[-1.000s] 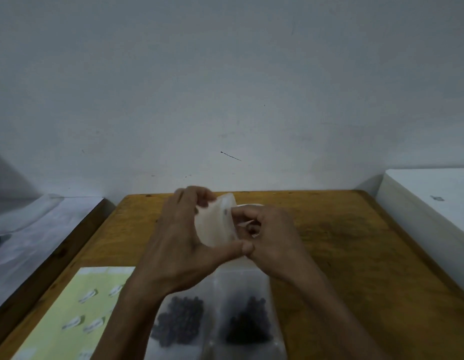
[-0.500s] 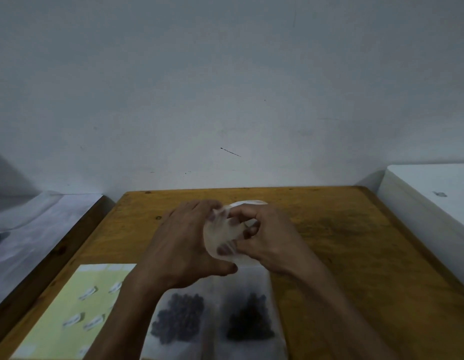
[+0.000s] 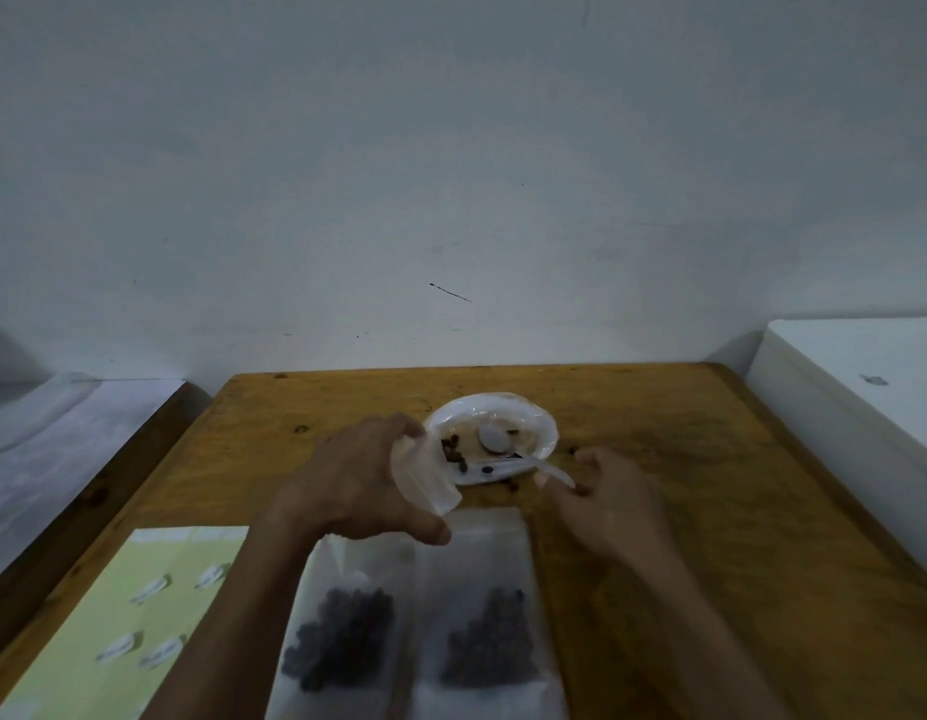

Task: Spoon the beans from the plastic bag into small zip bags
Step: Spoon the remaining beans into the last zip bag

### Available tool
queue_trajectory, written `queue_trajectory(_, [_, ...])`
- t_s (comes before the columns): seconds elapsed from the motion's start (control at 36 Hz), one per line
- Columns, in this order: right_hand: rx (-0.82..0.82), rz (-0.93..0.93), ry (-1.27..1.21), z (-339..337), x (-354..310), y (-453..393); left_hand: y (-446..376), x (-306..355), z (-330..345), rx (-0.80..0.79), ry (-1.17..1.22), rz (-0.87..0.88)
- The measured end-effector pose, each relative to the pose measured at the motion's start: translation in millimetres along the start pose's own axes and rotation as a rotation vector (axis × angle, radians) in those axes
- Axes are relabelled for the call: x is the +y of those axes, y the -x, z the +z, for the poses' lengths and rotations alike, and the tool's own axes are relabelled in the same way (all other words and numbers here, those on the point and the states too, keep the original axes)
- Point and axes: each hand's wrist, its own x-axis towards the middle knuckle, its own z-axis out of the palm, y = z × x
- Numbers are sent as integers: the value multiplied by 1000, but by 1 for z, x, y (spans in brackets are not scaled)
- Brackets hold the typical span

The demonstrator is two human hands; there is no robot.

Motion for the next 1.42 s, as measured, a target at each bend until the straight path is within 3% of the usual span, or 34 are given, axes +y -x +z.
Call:
queue_trajectory(0.22, [93,15,-458,18,-6,-7,-26,10,5,-146,-32,-51])
queue_trajectory(0.36, [246,-152,-426,25,-5,-8,-31,9,8,-137,-37,-78])
queue_trajectory(0.53, [414,-535,-256,10,6,3,-31,6,6,-107,-24,-106])
queue_trajectory(0.67, [352,-729,-276,-4,15,11,-29,10,2,-86,-18,-118])
queue_trajectory(0.83, [324,-756,-225,6,19,5,-27,15,0,-76,-41,-115])
queue_trajectory(1.03, [365,-810,-344,3,15,16,-24,11,2,-75,-44,-143])
queue_trajectory(1.14, [340,-779,-246,8,17,14,-23,13,3,-86,-31,-161])
queue_trajectory(1.42, [452,-859,-243,8,12,24,-20,9,1,-93,-19,-158])
